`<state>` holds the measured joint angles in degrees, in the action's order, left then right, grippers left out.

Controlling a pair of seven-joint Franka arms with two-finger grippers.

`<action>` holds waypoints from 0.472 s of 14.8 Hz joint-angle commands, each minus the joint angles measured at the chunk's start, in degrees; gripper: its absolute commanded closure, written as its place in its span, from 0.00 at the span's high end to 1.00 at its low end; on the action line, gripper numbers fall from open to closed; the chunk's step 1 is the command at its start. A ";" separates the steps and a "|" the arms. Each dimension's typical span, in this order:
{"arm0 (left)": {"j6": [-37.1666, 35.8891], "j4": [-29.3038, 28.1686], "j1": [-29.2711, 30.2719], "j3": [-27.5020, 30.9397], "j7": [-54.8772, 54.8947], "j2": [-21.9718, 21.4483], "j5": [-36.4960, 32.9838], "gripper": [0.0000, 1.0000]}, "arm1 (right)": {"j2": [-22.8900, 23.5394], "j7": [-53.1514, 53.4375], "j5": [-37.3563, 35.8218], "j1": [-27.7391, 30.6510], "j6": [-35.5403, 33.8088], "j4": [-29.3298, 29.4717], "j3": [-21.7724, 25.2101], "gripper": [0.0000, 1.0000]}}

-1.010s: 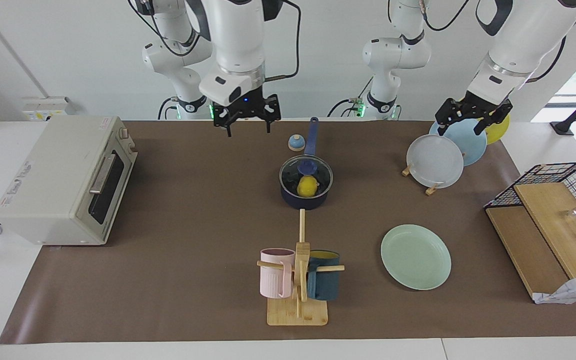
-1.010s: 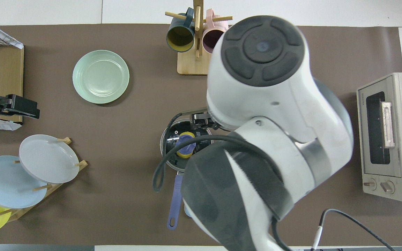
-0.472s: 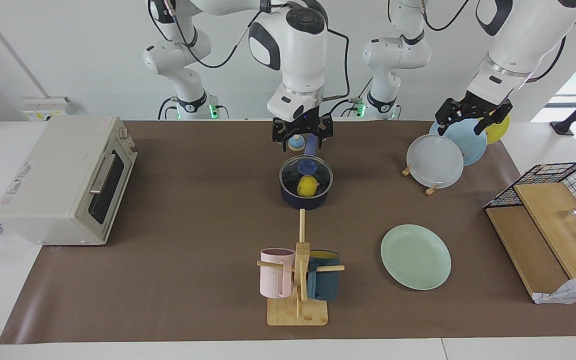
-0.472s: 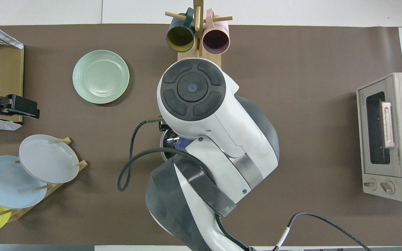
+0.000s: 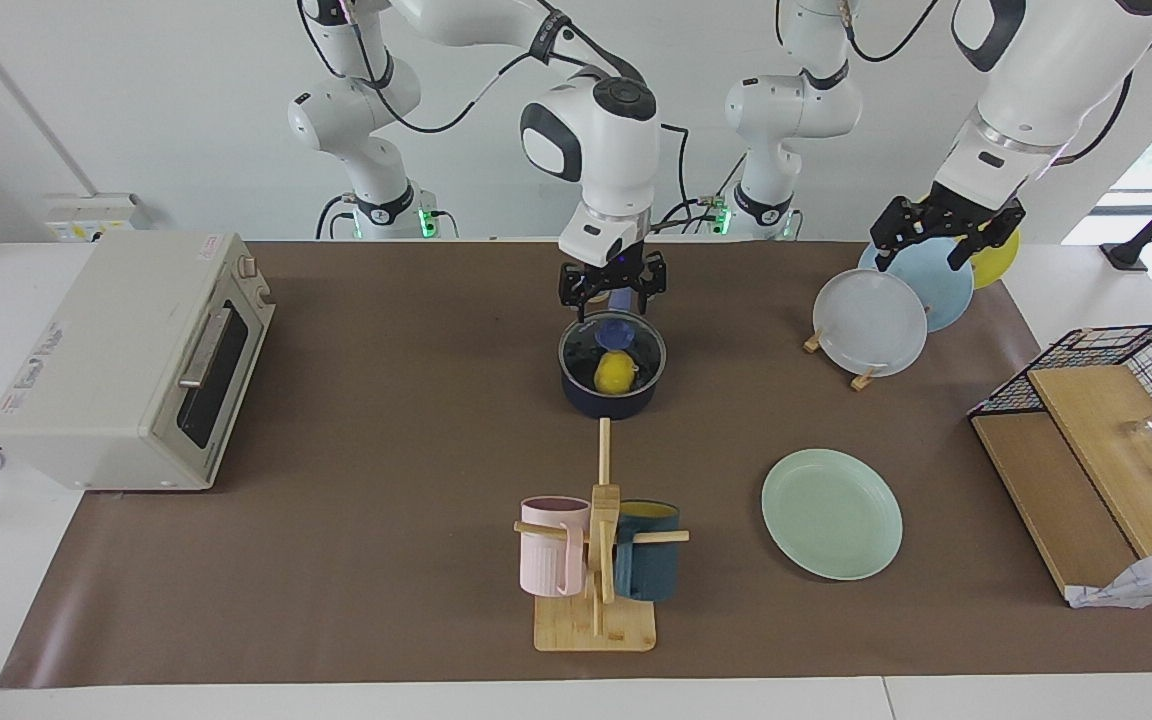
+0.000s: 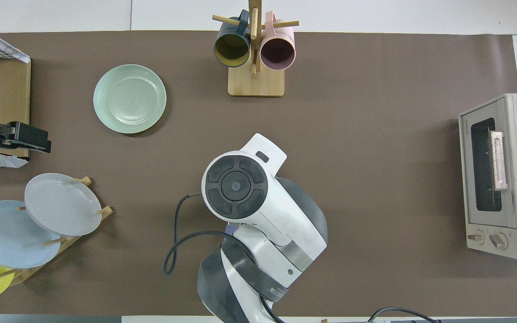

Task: Transfer potato from pot to plate
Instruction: 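Lift the glass lid off the saucepan with the right gripper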

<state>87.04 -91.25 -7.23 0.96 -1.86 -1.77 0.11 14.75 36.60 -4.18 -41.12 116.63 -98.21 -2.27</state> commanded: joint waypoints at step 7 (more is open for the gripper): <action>-0.29 -1.47 -0.24 0.35 -0.51 -1.57 0.42 1.00 | 3.45 1.10 -2.50 -0.18 6.06 -0.85 -0.11 1.00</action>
<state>87.04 -91.25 -7.23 0.96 -1.86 -1.77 0.11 18.18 36.60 -5.84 -41.14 121.30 -98.52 -2.26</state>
